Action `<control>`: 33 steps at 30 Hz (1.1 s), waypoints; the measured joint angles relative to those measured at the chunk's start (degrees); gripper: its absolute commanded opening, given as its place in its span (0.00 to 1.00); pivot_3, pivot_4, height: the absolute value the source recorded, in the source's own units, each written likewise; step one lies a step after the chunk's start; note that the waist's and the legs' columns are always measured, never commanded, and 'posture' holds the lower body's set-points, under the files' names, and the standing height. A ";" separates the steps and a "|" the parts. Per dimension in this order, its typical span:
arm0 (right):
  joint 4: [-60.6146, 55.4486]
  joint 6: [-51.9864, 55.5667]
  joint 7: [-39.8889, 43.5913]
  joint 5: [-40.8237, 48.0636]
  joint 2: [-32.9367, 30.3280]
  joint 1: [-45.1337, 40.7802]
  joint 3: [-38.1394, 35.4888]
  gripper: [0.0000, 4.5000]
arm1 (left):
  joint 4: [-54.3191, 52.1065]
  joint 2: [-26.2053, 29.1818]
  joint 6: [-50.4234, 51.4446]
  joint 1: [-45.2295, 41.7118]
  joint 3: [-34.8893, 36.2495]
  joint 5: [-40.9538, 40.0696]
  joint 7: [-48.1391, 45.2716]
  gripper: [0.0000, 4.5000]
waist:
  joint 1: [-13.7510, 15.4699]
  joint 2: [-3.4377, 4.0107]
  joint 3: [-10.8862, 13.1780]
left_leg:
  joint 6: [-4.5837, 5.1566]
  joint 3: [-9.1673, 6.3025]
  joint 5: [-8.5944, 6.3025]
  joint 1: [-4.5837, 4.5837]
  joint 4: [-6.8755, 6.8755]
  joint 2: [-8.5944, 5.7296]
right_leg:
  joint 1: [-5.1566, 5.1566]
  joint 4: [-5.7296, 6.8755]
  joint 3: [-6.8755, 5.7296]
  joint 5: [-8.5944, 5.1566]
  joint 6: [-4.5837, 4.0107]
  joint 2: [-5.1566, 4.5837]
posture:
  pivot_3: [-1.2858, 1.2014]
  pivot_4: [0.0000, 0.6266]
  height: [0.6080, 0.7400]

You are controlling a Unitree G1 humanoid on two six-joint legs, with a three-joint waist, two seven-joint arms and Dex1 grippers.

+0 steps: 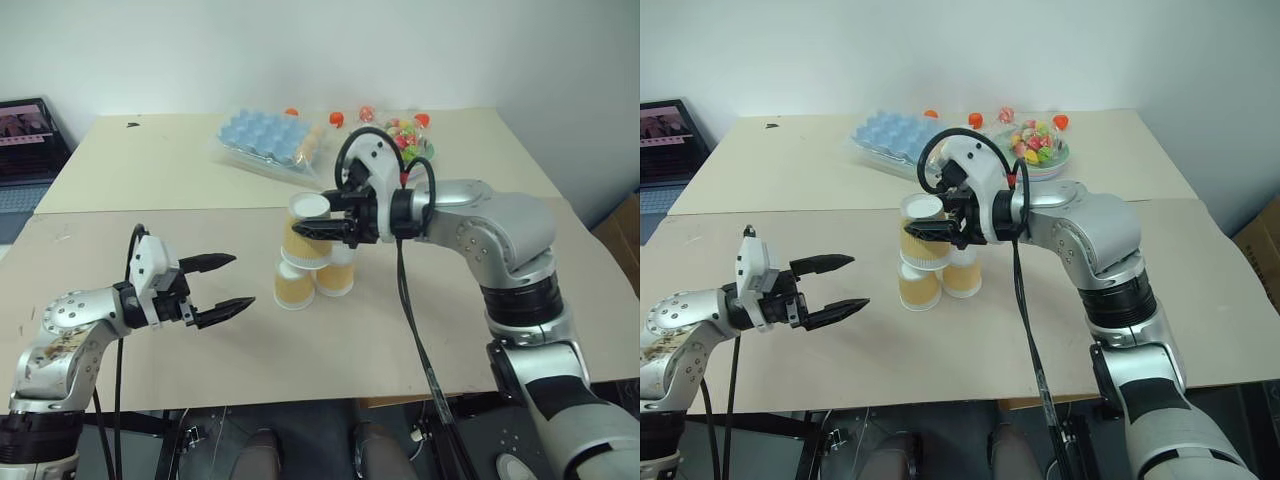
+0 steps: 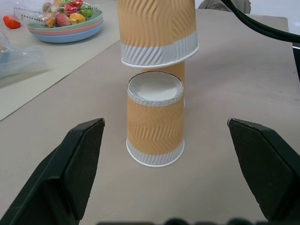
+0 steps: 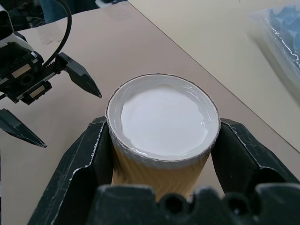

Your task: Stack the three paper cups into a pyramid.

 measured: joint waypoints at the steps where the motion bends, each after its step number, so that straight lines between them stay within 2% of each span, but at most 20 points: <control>1: 0.00 -0.40 0.18 -0.26 -0.17 0.00 0.08 0.61 | 0.02 0.00 0.00 -0.23 -0.01 0.00 0.09 1.00 | 0.00 0.00 0.00 | 0.00 0.00 0.00 0.00 0.00 0.00 | 0.00 0.00 0.00 0.00 0.00 0.00 | 0.52 0.24 1.00; 21: -0.81 -6.61 3.75 -5.71 -2.81 3.18 3.93 0.61 | 0.50 -0.07 0.02 -2.02 -1.37 0.03 1.00 1.00 | 0.02 0.00 0.00 | 0.00 -0.01 0.00 0.00 0.00 0.00 | 0.00 -0.01 -0.01 0.00 0.00 0.00 | 0.52 0.24 1.00; 23: -0.81 -6.83 3.81 -5.89 -2.81 3.25 3.93 0.83 | 0.68 -0.07 0.02 -2.06 -1.42 0.03 1.00 1.00 | 0.04 0.00 0.00 | 0.00 -0.01 0.00 0.00 0.00 0.00 | 0.01 -0.01 -0.01 0.00 0.00 0.00 | 0.52 0.24 1.00; 24: -0.82 -6.92 3.83 -5.94 -2.81 3.25 3.93 0.84 | 0.91 -0.07 0.02 -2.11 -1.43 0.03 1.02 1.00 | 0.04 0.00 0.00 | 0.00 -0.01 0.00 0.00 0.00 0.00 | 0.00 -0.01 -0.01 0.00 0.00 0.00 | 0.52 0.24 1.00; 26: -0.83 -6.99 3.83 -6.02 -2.80 3.26 3.93 0.98 | 1.23 -0.07 0.02 -2.19 -1.49 0.04 1.05 1.00 | 0.04 0.00 0.00 | 0.00 -0.01 0.00 0.01 0.00 0.00 | 0.00 -0.01 -0.01 0.00 0.00 0.00 | 0.52 0.24 1.00; 33: -0.83 -6.99 3.81 -6.09 -2.78 3.27 3.91 0.99 | 1.35 -0.09 0.02 -2.78 -2.18 0.07 1.08 1.00 | 0.03 0.00 0.00 | 0.00 -0.01 0.00 0.00 0.00 0.00 | 0.00 -0.01 -0.01 0.00 0.00 0.00 | 0.52 0.24 1.00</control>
